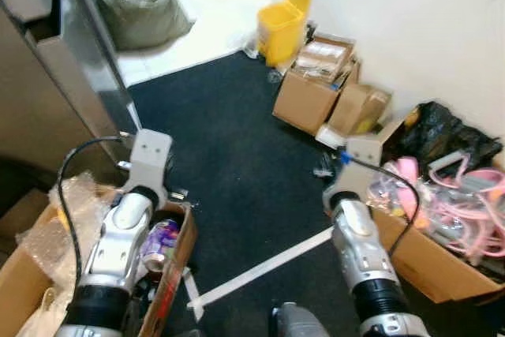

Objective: Picking trash to rubbish bin

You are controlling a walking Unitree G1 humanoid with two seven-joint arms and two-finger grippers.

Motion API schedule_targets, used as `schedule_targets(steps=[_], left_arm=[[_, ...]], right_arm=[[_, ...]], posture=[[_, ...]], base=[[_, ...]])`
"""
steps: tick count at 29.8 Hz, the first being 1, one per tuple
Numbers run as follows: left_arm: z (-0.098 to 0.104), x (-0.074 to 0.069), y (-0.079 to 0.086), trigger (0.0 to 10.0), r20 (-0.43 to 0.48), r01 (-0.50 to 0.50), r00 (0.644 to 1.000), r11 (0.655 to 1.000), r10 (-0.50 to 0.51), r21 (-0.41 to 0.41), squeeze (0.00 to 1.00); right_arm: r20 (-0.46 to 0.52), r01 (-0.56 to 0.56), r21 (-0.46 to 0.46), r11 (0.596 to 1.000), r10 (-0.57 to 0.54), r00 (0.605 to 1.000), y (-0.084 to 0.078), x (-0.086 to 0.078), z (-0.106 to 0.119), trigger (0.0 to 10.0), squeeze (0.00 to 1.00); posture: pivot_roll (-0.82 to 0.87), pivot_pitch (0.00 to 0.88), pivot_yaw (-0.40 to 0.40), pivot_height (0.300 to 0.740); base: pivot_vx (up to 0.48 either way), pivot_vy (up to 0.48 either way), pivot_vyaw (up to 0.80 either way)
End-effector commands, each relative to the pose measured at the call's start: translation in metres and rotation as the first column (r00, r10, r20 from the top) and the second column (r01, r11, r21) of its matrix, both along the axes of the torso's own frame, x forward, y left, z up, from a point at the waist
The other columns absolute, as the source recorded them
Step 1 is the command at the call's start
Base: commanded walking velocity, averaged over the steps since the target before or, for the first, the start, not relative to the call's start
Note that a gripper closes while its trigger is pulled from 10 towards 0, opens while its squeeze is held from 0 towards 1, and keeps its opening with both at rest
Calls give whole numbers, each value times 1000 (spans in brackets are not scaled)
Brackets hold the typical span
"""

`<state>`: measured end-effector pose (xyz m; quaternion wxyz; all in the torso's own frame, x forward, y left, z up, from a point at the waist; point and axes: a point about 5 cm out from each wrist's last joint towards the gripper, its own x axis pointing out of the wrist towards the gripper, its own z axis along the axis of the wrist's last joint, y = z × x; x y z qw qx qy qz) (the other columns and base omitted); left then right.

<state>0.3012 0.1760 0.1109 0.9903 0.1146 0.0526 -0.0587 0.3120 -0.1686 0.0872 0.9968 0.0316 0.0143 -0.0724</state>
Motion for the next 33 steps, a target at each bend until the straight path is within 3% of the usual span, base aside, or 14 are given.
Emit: schedule_targets(steps=[1,33], left_arm=[[-6,-3,4,10000,-22,-18,1000,1000,18,13,0],[-10,-1,7,10000,-36,-41,998,998,42,42,0]], right_arm=[[-22,-7,5,1000,7,1000,6,-3,-6,10000,0],[-51,38,-23,999,-40,998,-1,-3,-14,10000,0]], posture=[[41,81,43,740],[45,54,41,740]], base=[[0,0,-800],[0,0,-800]])
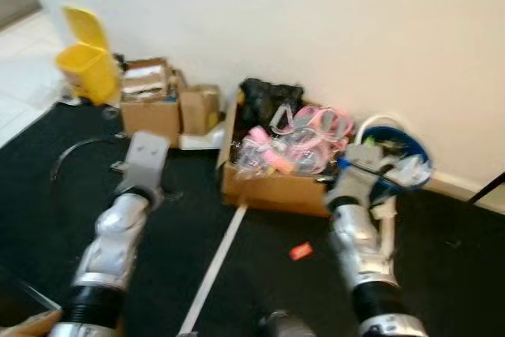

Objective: Picking trash to rubbish bin

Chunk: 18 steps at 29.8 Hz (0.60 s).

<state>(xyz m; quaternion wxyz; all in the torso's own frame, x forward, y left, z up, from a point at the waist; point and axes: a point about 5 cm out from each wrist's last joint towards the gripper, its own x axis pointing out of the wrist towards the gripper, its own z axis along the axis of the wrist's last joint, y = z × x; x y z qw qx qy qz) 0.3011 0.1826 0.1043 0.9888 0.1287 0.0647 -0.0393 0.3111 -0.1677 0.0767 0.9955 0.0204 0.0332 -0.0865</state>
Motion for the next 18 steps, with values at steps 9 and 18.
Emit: schedule_targets(steps=[9,18], left_arm=[[-3,0,0,10000,-16,-3,1000,1000,4,10,0],[-3,0,0,10000,-12,2,1000,1000,-1,22,0]], right_arm=[[-16,20,-6,1000,-20,1000,-3,-2,-4,10000,0],[-24,22,-12,1000,-23,999,-4,-2,-5,10000,0]], posture=[[42,55,41,740],[43,57,40,740]], base=[[0,0,-800],[0,0,-800]])
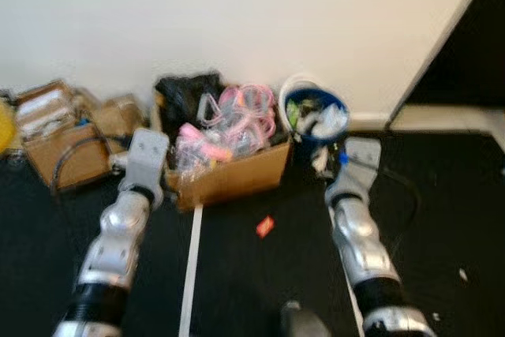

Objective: Picking trash to rubbish bin

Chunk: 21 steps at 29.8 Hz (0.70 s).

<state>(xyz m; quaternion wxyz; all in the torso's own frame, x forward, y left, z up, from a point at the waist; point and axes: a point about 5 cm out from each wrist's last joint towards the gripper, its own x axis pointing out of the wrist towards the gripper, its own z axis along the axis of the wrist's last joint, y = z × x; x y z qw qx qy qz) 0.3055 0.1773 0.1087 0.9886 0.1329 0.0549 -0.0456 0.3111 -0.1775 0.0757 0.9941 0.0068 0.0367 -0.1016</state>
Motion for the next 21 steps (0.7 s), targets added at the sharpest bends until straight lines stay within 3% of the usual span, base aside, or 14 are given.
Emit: schedule_targets(steps=[1,21], left_arm=[[-8,-4,5,10000,-30,-14,999,1000,14,16,0],[-7,-4,4,10000,-24,-15,1000,1000,16,13,0]], right_arm=[[-14,-6,16,1000,6,1000,5,-2,-4,10000,0],[-21,1,6,1000,-1,1000,3,-5,-6,10000,0]], posture=[[43,57,40,740],[39,65,42,740]], base=[[0,0,-800],[0,0,-800]])
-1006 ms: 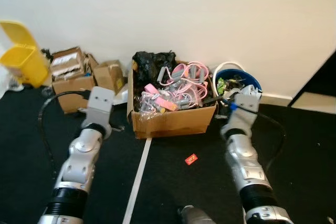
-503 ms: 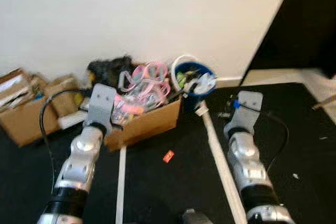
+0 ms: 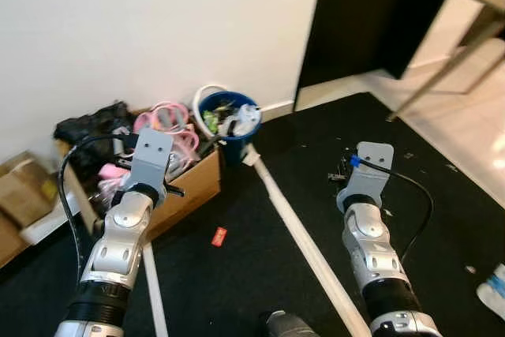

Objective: Picking trash to rubbish bin

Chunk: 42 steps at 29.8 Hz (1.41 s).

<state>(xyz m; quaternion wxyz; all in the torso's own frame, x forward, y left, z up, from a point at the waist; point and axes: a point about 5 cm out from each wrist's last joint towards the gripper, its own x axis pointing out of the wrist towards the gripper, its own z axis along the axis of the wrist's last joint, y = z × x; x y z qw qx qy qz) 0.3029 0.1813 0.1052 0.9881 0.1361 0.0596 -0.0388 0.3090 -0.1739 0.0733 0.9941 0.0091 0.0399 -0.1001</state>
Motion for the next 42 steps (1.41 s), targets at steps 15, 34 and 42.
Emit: schedule_targets(steps=[15,34,42], left_arm=[[1,1,4,10000,16,-40,999,999,40,-1,0],[-8,-1,-10,10000,-52,33,998,997,-37,-76,0],[-6,0,-12,10000,-39,30,999,995,-34,-99,0]], right_arm=[[-19,17,-3,1000,-17,1000,-4,-3,-4,10000,0],[172,-355,-177,918,384,907,56,-1,37,10000,0],[166,-355,-163,921,380,910,58,0,35,10000,0]], posture=[[35,70,42,740],[26,76,45,740],[34,69,33,740]], base=[[0,0,-800],[0,0,-800],[0,0,-800]])
